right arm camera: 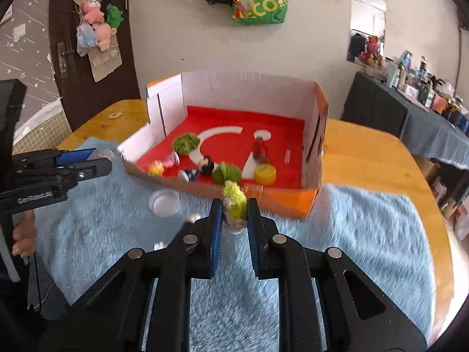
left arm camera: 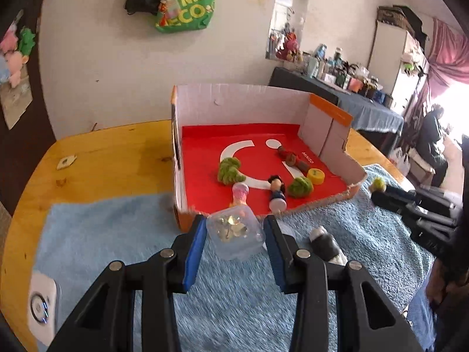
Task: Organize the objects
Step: 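Grasp the clear box with left tool while right tool lifts the chick, then carry the clear box with left tool while right tool carries the chick into the box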
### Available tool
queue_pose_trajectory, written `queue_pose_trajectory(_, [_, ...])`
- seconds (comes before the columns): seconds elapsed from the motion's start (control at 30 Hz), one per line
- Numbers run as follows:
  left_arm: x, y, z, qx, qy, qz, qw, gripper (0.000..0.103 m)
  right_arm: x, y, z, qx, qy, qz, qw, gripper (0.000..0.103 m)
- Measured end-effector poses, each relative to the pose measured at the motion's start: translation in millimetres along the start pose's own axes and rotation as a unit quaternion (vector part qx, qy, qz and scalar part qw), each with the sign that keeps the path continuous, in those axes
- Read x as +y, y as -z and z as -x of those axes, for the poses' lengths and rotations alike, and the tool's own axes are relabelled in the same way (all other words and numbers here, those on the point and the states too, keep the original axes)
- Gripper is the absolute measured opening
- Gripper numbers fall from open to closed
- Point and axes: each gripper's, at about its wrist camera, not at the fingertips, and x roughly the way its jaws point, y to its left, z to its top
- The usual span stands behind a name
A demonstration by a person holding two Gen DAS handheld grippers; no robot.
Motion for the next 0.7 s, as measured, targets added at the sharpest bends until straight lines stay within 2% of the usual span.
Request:
queue_pose_trajectory(0.1, [3,-18,-13,0.024,-0.004,-0.018,0.9995,0.042,-13,-18,-8,0.017,-0.016,-0.003,1.0,0.016])
queue_pose_trajectory(0.27, [9,-38,-37,0.075,-0.002,-0.039,0.9964,0.042,-30,-36,-34,0.072,-0.043,-0.002,0.996,0.016])
queue_pose_trajectory(0.47, [15,-55,-68,0.136,-0.008,-0.061,0.9888,0.042,-44,-48,-64,0.15,-0.076,0.001,0.986,0.016])
queue_pose_trajectory(0.7, [14,-66,-96,0.192,-0.009,-0.096,0.9766,0.042,-40,-52,-89,0.215,-0.075,0.04,0.973,0.016])
